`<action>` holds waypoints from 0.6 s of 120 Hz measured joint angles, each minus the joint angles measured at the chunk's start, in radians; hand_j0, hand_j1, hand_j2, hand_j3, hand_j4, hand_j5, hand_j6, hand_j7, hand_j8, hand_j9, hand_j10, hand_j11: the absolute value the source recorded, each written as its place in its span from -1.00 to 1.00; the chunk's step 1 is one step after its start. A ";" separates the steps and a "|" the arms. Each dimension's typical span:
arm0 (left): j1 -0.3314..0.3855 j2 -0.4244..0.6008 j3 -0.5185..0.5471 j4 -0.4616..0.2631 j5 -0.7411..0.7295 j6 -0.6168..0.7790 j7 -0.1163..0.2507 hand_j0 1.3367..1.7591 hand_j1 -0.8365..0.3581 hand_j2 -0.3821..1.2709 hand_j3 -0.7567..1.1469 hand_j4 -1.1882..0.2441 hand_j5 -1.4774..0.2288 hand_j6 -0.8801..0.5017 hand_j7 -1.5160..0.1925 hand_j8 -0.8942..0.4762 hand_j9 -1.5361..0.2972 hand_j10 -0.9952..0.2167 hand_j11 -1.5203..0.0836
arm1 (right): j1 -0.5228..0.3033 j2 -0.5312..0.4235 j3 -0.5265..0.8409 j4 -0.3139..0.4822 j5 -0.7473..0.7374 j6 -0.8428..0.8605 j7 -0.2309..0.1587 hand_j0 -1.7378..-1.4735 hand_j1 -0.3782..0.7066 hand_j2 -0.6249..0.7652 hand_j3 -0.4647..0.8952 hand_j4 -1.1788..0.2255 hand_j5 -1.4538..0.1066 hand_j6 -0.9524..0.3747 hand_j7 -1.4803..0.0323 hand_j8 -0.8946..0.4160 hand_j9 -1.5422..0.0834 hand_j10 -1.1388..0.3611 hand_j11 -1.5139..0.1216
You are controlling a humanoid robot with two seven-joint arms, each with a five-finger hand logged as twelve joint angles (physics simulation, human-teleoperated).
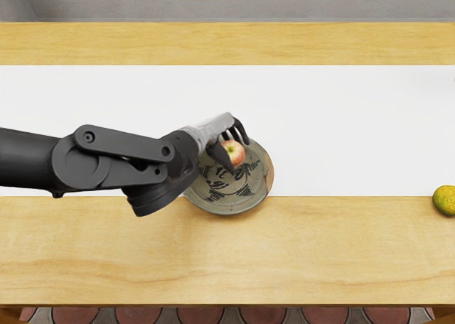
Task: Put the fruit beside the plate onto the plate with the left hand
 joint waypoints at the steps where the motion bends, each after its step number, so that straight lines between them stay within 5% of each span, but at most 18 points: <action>1: 0.002 0.000 0.000 0.000 0.000 0.000 0.000 0.52 -0.07 -0.18 -0.20 -0.17 -0.19 -0.43 -0.14 -0.37 -0.18 -0.33 -0.08 | 0.000 0.000 0.000 0.000 0.000 0.000 0.000 -0.40 -0.90 -0.11 -0.32 0.65 0.83 0.41 0.92 0.33 0.86 0.49 0.82; 42: 0.025 0.000 0.003 0.007 -0.002 -0.002 -0.002 0.52 -0.01 -0.28 -0.20 -0.07 -0.09 -0.43 -0.04 -0.36 -0.08 -0.23 0.04 | 0.000 0.000 0.000 0.000 0.000 0.001 0.000 -0.40 -0.90 -0.11 -0.32 0.65 0.83 0.41 0.92 0.33 0.86 0.49 0.82; 72: 0.024 0.023 -0.003 0.008 -0.002 -0.006 -0.003 0.52 0.50 -0.44 -0.20 0.31 0.35 -0.07 0.39 -0.03 0.32 0.23 0.49 | 0.000 0.000 0.000 0.000 0.000 0.000 0.000 -0.40 -0.90 -0.11 -0.32 0.65 0.83 0.41 0.92 0.33 0.86 0.49 0.82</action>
